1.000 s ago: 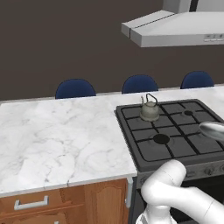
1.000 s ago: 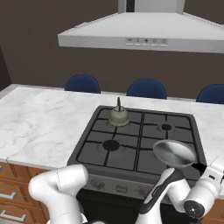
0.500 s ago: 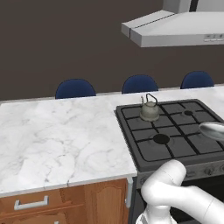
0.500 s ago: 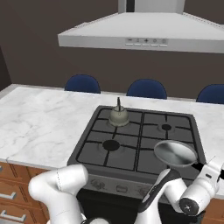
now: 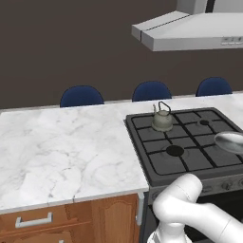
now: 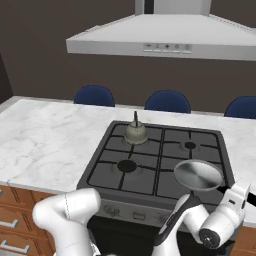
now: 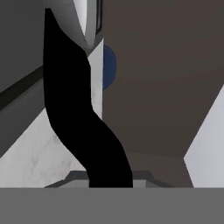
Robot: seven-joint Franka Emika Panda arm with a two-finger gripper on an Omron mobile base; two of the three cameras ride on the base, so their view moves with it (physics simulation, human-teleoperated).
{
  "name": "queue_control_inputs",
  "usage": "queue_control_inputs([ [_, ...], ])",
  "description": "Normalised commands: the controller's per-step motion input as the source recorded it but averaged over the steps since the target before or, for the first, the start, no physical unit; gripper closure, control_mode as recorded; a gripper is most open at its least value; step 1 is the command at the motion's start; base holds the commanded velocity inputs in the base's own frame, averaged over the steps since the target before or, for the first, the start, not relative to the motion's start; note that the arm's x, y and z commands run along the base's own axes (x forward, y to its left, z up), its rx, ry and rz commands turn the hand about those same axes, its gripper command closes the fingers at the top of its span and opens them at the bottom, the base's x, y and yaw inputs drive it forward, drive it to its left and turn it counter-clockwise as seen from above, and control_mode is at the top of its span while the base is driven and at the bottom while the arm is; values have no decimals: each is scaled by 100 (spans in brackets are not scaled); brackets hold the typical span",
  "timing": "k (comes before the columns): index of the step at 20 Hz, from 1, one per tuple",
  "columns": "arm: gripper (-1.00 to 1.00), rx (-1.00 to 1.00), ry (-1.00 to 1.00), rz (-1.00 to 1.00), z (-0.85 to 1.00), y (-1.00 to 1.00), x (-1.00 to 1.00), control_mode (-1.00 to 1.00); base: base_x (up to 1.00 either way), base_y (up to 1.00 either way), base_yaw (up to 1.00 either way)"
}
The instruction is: Pick the pan from the cabinet and place it on the stove. Then turn on the stove burner for the pan.
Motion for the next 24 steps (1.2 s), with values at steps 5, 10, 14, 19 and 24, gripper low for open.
queue_control_inputs([
  [5, 100, -1, -1, 0, 0, 33, 35, -100, 0, 0, 0],
  [10, 100, -2, 0, 0, 0, 45, 35, -100, 0, 0, 0],
  [14, 100, -1, 0, 0, 0, 44, 35, -100, 0, 0, 0],
  [19, 100, 0, 0, 0, 0, 33, 43, -100, 0, 0, 0],
  [24, -100, 0, 0, 0, -3, 33, 41, -100, 0, 0, 0],
])
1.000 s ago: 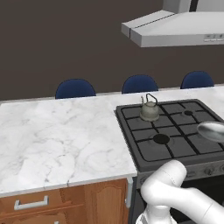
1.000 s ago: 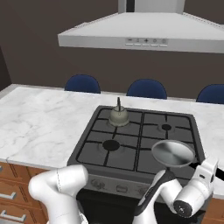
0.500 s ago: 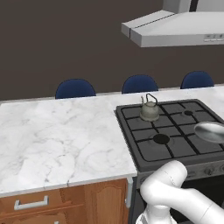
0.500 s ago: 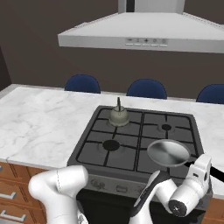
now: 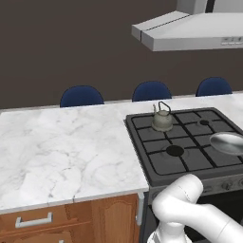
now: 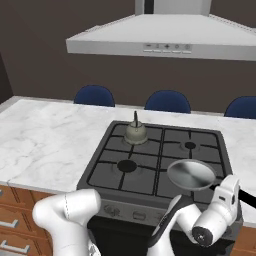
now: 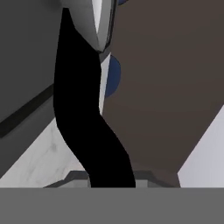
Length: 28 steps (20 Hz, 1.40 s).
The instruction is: Pick the pan from the cabinet and place it on the stove. Then turn on the stove burner for the pan.
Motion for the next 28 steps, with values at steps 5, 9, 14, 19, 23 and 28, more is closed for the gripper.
queue_control_inputs([
  [5, -100, 0, 0, 0, 0, 28, 44, -100, 0, 0, 0],
  [9, -100, 0, 0, 0, -1, 24, 34, -100, 0, 0, 0],
  [14, -100, 0, 0, 2, -4, 25, 25, -100, 0, 0, 0],
  [19, -100, 0, 0, 2, -8, 26, 16, -100, 0, 0, 0],
  [23, -100, 0, 0, 2, -5, 30, 22, -100, 0, 0, 0],
  [28, -100, 0, 0, 0, 0, 26, 23, -100, 0, 0, 0],
])
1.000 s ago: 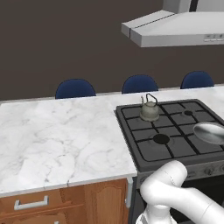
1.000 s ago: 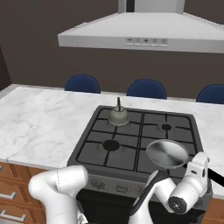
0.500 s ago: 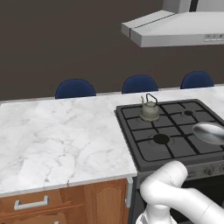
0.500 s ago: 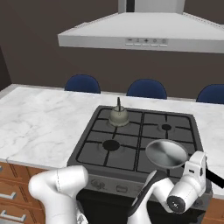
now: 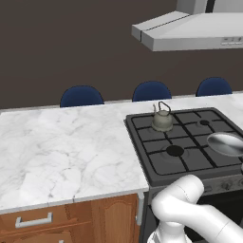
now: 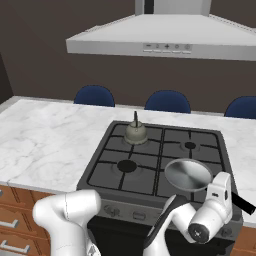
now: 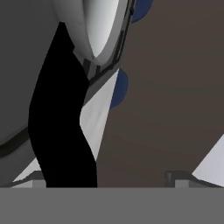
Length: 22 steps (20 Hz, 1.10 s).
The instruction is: Pick the pan from the cabinet and place it on the stove. Then turn on the stove burner for the pan.
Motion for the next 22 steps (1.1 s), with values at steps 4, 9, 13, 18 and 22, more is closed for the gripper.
queue_control_inputs([
  [4, -100, 0, 0, 0, 0, 1, 13, -100, 0, 0, 0],
  [9, -100, 0, 2, 0, -6, 0, 4, -100, 0, 0, 0],
  [13, -100, 0, 2, 0, -5, 0, 0, -100, 0, 0, 0],
  [18, -100, 0, 0, 0, -10, 0, 0, -100, 0, 0, 0],
  [22, -100, 0, 0, 0, -17, 0, 0, -100, 0, 0, 0],
])
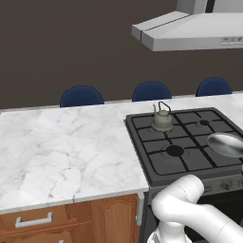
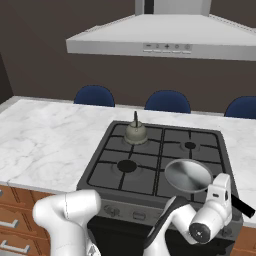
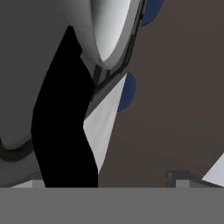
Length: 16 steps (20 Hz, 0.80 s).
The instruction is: Pick the pan from the cabinet and place it on the stove. Then turn on the stove burner for the pan.
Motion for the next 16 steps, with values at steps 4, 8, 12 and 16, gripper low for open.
queue_control_inputs([
  [4, -100, 0, 0, 0, -24, 2, 0, -100, 0, 0, 0],
  [8, -100, 0, 1, 0, -26, 8, 3, -100, 0, 0, 0],
  [12, -100, 0, 0, 0, -31, 8, 18, -100, 0, 0, 0],
  [16, -100, 0, 0, 0, -27, 7, 28, -100, 0, 0, 0],
])
